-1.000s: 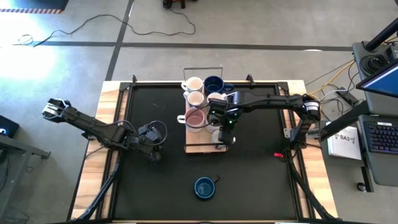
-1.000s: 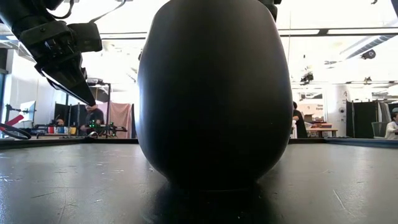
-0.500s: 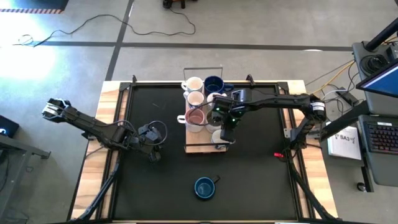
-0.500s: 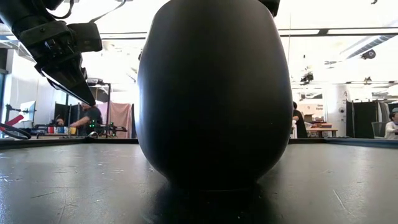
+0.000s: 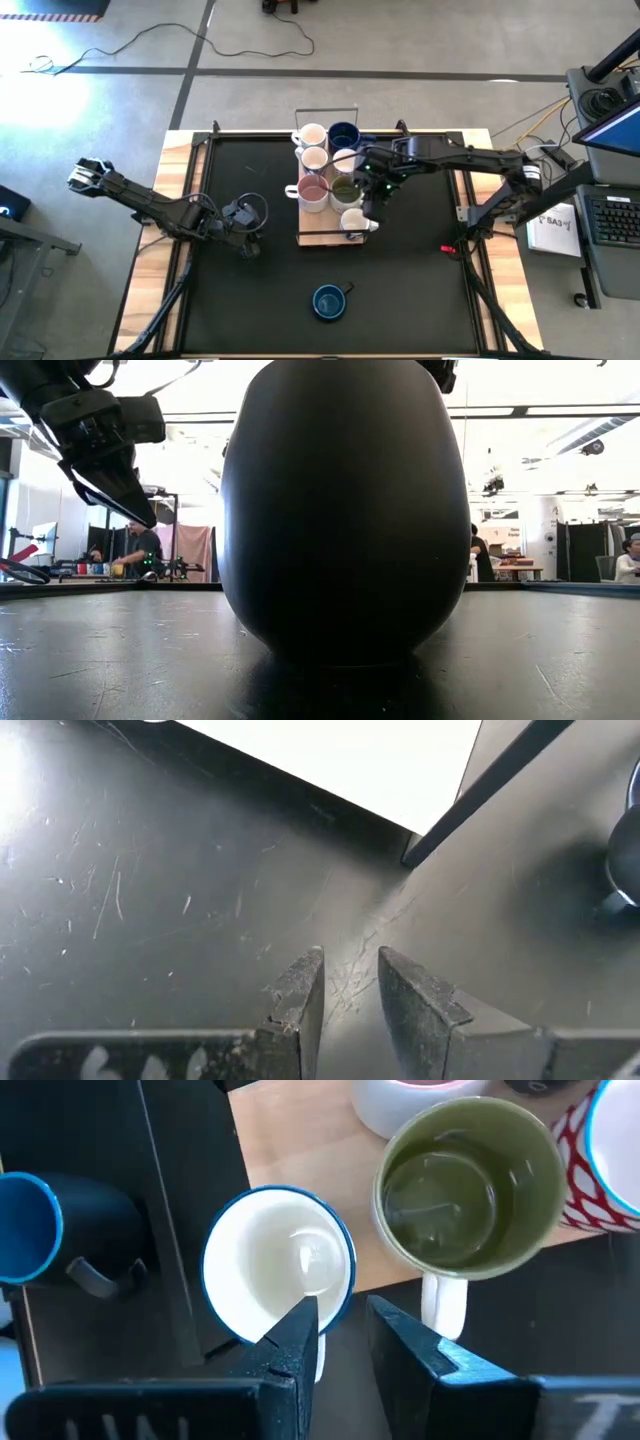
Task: Place coffee mugs
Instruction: Put the black mug on the shelf
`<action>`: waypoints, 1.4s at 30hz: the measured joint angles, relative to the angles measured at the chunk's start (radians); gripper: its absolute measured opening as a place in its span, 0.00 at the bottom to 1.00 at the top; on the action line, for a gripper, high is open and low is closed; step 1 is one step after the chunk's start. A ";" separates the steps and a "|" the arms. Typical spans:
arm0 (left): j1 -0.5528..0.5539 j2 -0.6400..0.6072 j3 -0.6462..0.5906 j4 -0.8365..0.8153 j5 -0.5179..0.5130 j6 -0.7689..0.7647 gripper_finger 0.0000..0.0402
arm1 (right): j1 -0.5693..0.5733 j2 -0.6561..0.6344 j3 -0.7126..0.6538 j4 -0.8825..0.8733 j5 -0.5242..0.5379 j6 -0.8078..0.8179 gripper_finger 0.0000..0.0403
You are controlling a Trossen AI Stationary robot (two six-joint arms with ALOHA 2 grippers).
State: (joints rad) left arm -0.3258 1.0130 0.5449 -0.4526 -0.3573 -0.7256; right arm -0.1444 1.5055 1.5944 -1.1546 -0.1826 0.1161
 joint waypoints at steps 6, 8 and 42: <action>0.003 0.000 0.000 0.019 0.123 -0.217 0.20 | 0.003 -0.035 0.000 -0.037 0.001 0.042 0.18; -0.001 0.010 0.000 0.078 0.174 -0.286 0.20 | 0.003 -0.042 0.000 -0.051 0.001 0.048 0.19; -0.128 0.682 0.773 -0.201 0.156 -0.177 0.20 | 0.393 -0.578 -0.758 0.331 0.134 0.476 0.17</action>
State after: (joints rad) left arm -0.4536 1.6951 1.3179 -0.6536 -0.2013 -0.9030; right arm 0.2487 0.9276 0.8363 -0.8237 -0.0488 0.5926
